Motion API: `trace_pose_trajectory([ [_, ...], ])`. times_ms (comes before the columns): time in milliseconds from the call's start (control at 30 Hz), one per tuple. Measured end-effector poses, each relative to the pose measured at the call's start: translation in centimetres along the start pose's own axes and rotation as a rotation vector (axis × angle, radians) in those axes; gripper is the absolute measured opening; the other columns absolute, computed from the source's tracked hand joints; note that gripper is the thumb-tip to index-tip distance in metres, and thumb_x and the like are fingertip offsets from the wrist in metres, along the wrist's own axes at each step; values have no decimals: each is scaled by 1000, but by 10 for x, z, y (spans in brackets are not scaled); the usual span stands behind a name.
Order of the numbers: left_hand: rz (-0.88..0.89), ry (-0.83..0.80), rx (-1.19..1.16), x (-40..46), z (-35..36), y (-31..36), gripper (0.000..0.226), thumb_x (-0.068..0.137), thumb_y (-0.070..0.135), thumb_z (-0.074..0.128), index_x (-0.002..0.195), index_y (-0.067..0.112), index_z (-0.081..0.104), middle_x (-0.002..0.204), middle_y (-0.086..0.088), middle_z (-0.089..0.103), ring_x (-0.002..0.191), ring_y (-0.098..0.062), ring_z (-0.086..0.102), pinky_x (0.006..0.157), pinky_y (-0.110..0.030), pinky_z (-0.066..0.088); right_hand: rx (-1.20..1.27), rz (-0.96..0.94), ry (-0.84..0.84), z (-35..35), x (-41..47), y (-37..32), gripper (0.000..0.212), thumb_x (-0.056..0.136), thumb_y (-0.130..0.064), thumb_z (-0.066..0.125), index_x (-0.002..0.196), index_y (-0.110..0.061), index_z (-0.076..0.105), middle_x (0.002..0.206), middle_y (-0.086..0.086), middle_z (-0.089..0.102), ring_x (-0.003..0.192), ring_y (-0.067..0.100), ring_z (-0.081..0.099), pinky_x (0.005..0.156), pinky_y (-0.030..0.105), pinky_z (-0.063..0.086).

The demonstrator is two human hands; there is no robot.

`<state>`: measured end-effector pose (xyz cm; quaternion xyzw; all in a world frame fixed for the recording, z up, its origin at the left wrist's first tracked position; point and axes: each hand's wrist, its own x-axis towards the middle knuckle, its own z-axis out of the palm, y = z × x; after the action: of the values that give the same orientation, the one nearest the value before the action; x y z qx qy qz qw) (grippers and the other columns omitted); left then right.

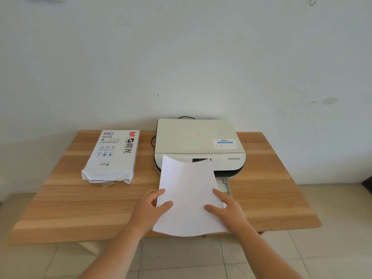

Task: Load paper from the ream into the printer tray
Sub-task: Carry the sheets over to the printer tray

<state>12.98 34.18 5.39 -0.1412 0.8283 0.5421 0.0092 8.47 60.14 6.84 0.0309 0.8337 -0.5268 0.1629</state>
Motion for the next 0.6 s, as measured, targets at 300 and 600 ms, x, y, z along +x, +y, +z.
trace_pose_trajectory([
  [300,-63,42,29,-2,53,12,52,78,40,74,126,32,56,121,17,52,105,-5,51,87,-20,41,154,25,-57,-40,20,38,65,72,-29,83,131,-30,54,125,-16,54,108,0,50,90,25,43],
  [600,-100,39,62,-12,79,9,54,77,41,74,127,32,56,122,15,53,102,-7,53,82,-19,43,155,54,-102,-59,26,71,67,72,-31,84,132,-30,55,129,-11,55,114,5,51,98,34,47],
])
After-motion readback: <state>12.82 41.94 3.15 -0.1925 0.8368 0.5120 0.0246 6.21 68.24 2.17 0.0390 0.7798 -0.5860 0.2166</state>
